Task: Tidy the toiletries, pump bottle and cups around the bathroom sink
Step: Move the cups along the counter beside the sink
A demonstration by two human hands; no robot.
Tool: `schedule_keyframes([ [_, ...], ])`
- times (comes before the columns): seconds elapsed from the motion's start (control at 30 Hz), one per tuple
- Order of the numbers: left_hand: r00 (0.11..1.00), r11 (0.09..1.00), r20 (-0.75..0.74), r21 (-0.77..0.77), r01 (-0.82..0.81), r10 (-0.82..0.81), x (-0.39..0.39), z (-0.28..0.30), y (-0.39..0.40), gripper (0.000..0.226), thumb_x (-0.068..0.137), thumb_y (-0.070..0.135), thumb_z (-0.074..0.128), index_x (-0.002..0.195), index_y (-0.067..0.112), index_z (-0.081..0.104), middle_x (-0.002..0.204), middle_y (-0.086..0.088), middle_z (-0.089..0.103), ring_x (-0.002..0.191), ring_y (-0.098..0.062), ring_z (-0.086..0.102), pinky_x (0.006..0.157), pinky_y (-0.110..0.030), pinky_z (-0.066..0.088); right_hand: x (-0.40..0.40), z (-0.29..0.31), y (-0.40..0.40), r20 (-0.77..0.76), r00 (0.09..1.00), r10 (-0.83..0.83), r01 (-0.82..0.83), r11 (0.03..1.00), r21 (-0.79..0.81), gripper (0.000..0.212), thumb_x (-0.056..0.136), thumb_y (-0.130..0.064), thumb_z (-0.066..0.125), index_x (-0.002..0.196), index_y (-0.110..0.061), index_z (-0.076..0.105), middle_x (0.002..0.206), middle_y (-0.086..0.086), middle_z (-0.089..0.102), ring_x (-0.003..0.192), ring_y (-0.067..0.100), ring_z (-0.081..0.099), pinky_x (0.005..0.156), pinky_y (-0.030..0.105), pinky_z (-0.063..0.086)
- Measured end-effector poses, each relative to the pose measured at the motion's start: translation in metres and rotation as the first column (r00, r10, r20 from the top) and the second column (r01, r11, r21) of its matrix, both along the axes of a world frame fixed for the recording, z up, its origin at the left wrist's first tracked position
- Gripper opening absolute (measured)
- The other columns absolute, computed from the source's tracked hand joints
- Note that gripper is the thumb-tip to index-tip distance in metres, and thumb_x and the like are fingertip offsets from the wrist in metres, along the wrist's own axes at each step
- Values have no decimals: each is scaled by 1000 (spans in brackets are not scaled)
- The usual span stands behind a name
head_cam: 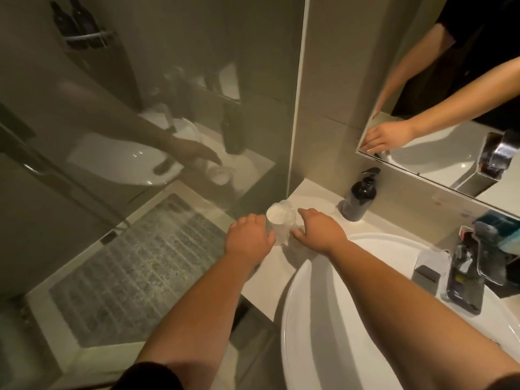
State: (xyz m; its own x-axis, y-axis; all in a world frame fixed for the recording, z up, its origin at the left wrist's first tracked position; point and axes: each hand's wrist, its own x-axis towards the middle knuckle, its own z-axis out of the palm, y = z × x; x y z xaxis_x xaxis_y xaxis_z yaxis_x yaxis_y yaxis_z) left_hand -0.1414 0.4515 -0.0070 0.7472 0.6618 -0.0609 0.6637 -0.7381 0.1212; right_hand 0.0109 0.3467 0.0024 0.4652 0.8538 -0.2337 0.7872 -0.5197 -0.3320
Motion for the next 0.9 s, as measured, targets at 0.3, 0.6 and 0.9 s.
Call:
schedule_keyframes([
  [0.3, 1000, 985, 28, -175, 6, -2, 20, -35, 27, 39, 96, 36, 48, 128, 15, 46, 120, -10, 57, 111, -29, 55, 91, -39, 42, 16, -27, 36, -170, 984, 60, -67, 997, -37, 47, 85, -30, 63, 129, -18, 53, 125, 10, 64, 111, 32, 59, 90, 36, 46],
  [0.6, 994, 970, 106, -242, 29, -3, 15, -22, 23, 42, 97, 33, 48, 135, 16, 44, 123, -11, 58, 109, -31, 57, 88, -41, 45, 15, -16, 27, -184, 983, 22, -14, 999, 44, 44, 85, -36, 64, 125, -20, 57, 120, 7, 67, 106, 30, 61, 86, 37, 47],
  [0.9, 971, 967, 218, -209, 144, -97, -1, 50, -2, 39, 95, 33, 52, 132, 20, 47, 124, -7, 60, 110, -30, 57, 89, -41, 47, -13, 59, -18, -76, 996, -44, 57, 982, 180, 45, 83, -39, 62, 126, -25, 59, 120, 1, 68, 107, 26, 62, 86, 36, 51],
])
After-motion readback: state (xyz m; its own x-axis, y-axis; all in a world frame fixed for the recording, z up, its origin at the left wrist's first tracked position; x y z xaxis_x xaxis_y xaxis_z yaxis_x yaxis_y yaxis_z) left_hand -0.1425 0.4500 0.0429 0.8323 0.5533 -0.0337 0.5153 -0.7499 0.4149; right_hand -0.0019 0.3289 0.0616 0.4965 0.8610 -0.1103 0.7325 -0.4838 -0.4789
